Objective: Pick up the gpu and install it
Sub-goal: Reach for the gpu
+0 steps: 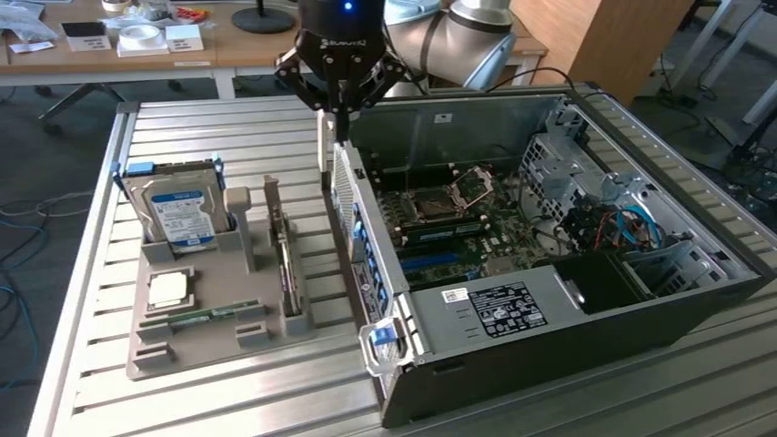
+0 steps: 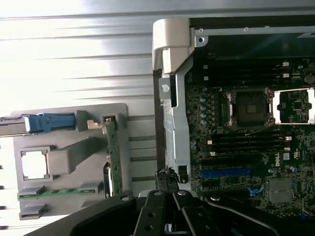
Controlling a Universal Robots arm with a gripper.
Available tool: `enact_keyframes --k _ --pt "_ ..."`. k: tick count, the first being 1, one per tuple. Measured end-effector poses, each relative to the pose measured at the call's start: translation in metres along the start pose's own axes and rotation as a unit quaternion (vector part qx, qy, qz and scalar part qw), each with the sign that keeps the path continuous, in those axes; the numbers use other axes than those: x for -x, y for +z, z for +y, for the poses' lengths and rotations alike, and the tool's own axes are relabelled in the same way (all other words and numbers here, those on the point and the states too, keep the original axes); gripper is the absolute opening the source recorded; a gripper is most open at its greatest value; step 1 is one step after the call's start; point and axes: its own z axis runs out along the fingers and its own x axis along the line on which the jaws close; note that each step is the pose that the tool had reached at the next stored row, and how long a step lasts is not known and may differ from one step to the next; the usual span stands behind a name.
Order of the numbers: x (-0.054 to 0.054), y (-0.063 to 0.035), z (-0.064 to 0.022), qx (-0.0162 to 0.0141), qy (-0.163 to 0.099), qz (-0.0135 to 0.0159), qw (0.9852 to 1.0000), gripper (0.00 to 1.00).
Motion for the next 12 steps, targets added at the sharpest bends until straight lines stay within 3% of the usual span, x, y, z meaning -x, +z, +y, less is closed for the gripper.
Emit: enact_keyframes --k 12 --pt "-0.029 0.0027 -0.0019 -0.0009 0.0 -0.0001 1.0 0.11"
